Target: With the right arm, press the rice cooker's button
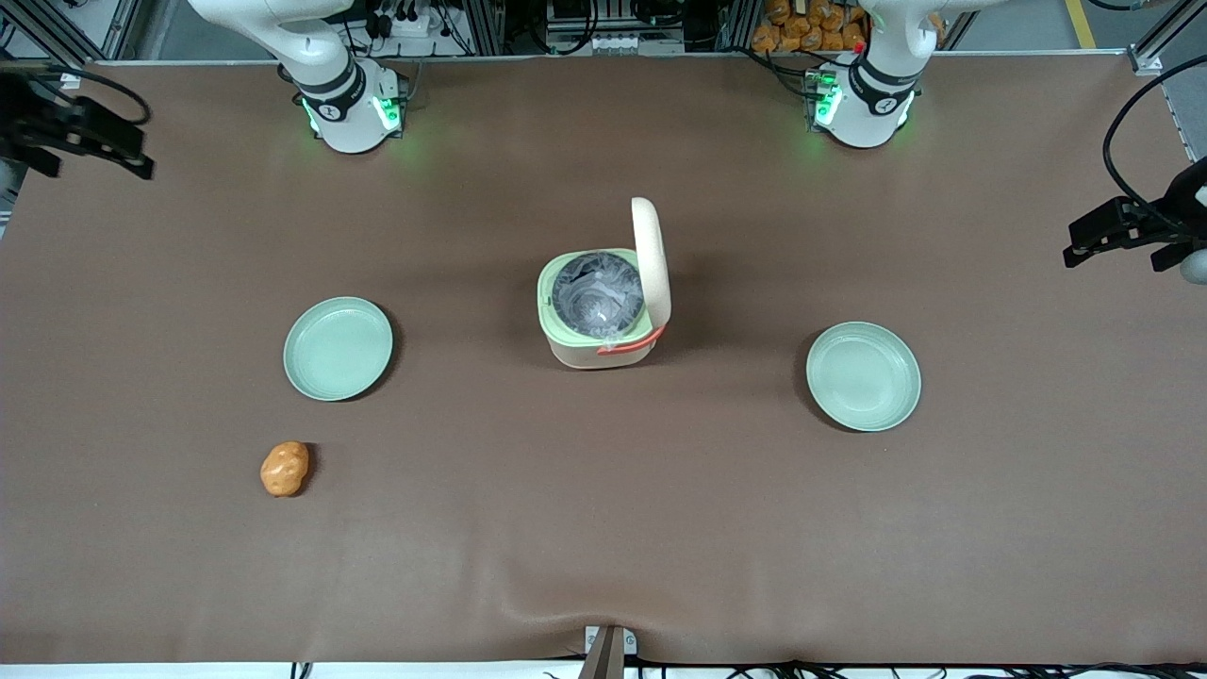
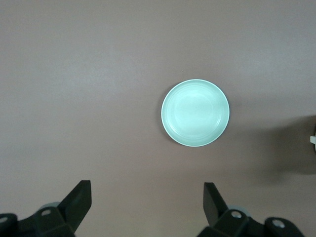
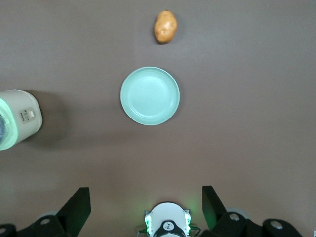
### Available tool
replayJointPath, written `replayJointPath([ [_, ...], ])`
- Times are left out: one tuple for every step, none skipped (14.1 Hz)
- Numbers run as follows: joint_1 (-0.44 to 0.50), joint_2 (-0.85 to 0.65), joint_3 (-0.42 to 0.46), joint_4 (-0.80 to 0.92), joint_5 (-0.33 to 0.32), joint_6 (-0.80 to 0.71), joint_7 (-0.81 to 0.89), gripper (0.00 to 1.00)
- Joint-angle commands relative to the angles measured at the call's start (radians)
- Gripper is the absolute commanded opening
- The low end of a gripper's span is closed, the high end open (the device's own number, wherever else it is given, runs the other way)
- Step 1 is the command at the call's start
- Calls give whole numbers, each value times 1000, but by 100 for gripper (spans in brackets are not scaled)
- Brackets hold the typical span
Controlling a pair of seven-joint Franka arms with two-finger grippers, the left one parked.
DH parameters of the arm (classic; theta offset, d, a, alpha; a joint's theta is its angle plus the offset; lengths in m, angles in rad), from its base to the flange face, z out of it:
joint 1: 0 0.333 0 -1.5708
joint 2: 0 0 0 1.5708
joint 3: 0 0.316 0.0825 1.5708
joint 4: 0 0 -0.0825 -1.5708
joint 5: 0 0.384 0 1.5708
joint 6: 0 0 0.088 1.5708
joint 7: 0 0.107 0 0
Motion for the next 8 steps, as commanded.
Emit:
replayJointPath([
  [-74,-88,19,-135,7,43,-57,100],
  [-94,-133,19,-200,5,83,-78,100],
  [-106,-194,19,-289,5,141,-97,100],
  [-108,-258,19,-386,4,199,-100,100],
  [-111,-317,19,-473,-2,253,-100,100],
  [-117,-349,19,-521,-7,287,-104,100],
  [-119,-352,19,-525,-10,290,-106,100],
  [-120,-351,19,-513,-12,292,-106,100],
])
